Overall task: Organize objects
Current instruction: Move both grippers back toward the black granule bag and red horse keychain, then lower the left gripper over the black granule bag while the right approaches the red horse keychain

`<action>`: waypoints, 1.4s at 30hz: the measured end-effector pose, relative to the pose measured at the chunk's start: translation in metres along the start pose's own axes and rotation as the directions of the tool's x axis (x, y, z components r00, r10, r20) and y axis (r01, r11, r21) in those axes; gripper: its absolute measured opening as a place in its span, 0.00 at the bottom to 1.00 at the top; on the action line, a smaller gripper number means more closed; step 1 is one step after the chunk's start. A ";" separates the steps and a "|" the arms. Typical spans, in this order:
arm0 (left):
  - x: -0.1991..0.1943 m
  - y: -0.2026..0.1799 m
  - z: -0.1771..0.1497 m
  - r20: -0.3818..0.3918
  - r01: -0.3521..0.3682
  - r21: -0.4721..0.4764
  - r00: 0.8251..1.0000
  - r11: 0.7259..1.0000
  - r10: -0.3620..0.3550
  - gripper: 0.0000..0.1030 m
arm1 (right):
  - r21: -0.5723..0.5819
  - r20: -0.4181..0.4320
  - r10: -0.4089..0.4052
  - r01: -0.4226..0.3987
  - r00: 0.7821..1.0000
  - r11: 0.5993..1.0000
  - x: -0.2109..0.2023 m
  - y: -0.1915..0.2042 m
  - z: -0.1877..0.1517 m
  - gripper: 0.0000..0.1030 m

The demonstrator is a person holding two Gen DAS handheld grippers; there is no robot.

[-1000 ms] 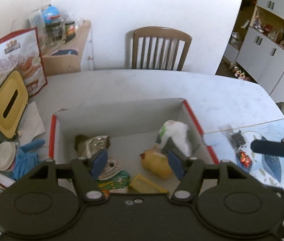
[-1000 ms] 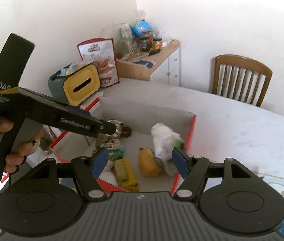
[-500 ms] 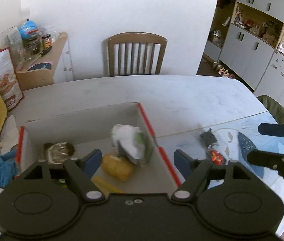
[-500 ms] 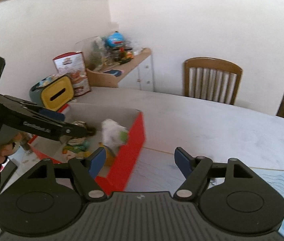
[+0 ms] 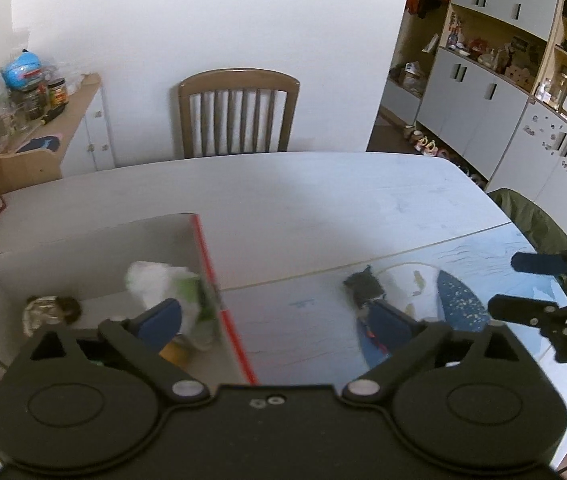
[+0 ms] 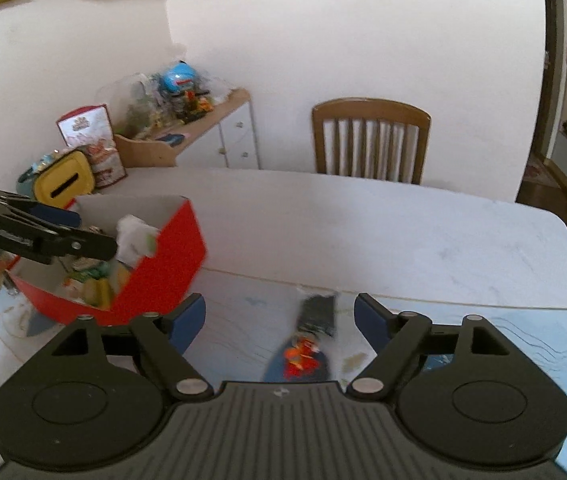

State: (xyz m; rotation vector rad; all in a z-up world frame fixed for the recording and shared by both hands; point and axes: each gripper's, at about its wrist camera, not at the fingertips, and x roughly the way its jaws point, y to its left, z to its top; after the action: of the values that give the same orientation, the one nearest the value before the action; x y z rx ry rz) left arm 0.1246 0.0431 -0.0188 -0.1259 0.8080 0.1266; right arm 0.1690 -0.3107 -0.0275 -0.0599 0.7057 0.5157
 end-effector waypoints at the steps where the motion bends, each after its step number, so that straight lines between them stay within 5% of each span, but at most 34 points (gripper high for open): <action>1: 0.004 -0.003 0.000 -0.001 0.006 -0.003 1.000 1.000 -0.006 0.99 | 0.001 -0.007 -0.004 0.004 1.000 1.000 0.002 -0.004 -0.002 0.79; 15: 0.077 -0.062 0.016 -0.051 0.004 -0.013 0.999 1.000 -0.004 0.99 | -0.024 -0.101 0.015 -0.017 0.995 1.000 0.054 -0.042 -0.032 0.79; 42: 0.207 -0.100 0.023 -0.238 -0.032 -0.043 0.971 0.999 0.020 0.99 | -0.109 -0.204 0.092 -0.116 0.975 0.987 0.140 -0.024 -0.062 0.79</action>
State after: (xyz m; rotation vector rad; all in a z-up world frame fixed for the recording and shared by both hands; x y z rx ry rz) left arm 0.2991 -0.0383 -0.1470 -0.1766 1.0467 0.1571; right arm 0.2323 -0.2847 -0.1665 -0.1905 0.8757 0.6593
